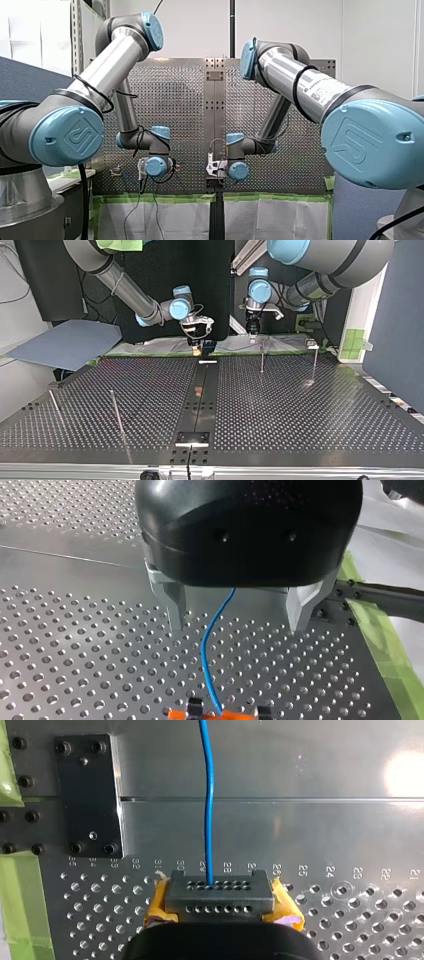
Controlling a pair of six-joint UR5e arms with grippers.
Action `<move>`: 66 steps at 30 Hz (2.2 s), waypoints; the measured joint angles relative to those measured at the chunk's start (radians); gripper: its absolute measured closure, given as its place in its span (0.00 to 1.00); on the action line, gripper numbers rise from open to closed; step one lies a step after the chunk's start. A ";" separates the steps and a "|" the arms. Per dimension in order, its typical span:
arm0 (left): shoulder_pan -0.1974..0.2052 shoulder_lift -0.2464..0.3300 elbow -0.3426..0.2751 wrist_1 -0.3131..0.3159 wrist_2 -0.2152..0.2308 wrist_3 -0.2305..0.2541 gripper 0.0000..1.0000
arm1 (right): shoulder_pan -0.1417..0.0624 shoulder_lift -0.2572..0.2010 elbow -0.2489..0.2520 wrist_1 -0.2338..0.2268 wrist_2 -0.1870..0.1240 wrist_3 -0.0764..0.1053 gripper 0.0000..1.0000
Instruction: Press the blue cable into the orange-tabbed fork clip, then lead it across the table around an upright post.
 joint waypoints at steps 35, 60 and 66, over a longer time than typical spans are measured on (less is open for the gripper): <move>-0.002 -0.073 0.164 -0.054 -0.038 0.007 0.00 | 0.000 0.000 -0.001 0.005 -0.001 -0.001 1.00; -0.008 -0.075 0.174 -0.060 -0.094 0.055 0.36 | 0.001 0.000 -0.008 0.005 -0.001 -0.001 1.00; -0.010 -0.074 0.174 -0.060 -0.105 0.058 1.00 | 0.001 0.000 -0.008 0.005 -0.001 -0.001 1.00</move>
